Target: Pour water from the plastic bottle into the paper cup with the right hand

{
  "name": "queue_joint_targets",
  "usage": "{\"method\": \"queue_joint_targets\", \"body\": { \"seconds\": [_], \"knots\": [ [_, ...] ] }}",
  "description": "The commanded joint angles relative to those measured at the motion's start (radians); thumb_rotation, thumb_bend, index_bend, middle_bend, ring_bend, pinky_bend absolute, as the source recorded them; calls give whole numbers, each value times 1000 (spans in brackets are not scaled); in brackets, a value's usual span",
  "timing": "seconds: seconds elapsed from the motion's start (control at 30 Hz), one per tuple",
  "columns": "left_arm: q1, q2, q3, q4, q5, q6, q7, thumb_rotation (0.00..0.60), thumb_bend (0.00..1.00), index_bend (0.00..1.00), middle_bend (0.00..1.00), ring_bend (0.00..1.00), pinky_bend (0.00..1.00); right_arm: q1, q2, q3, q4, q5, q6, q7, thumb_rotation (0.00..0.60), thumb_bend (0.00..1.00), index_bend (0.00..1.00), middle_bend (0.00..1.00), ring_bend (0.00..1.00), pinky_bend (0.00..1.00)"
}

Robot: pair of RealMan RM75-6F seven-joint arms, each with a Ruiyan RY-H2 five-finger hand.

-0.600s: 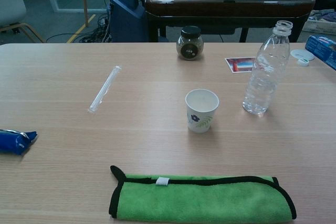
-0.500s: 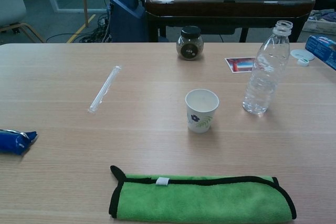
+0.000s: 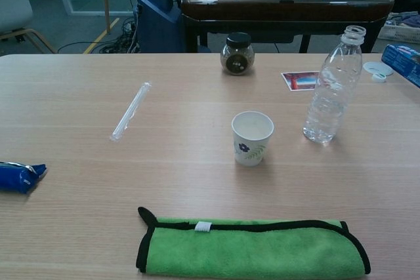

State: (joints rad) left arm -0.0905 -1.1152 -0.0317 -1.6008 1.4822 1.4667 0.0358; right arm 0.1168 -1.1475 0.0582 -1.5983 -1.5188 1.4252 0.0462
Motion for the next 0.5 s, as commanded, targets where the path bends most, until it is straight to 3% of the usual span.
{"method": "queue_joint_targets", "body": {
  "seconds": [0.03,0.17,0.37,0.5],
  "knots": [
    [0,1,0,0,1,3,19,600,135,364,369,371,592,31,-21,19,20,18,-42,51,600,63,354,304,253,375],
    [3,4,3,-11,5,7,30,600,135,364,369,371,592,72,-49,40,34,43,-100,102,600,2,299,248,202,335],
    [8,15,3,-22,-1,9,25,600,135,364,370,371,592,143,-114,76,90,90,-192,136,600,0,246,182,138,218],
    [13,21,3,-28,-3,14,21,600,135,371,370,371,592,184,-168,99,139,118,-235,165,600,0,241,173,130,201]
  ]
}}
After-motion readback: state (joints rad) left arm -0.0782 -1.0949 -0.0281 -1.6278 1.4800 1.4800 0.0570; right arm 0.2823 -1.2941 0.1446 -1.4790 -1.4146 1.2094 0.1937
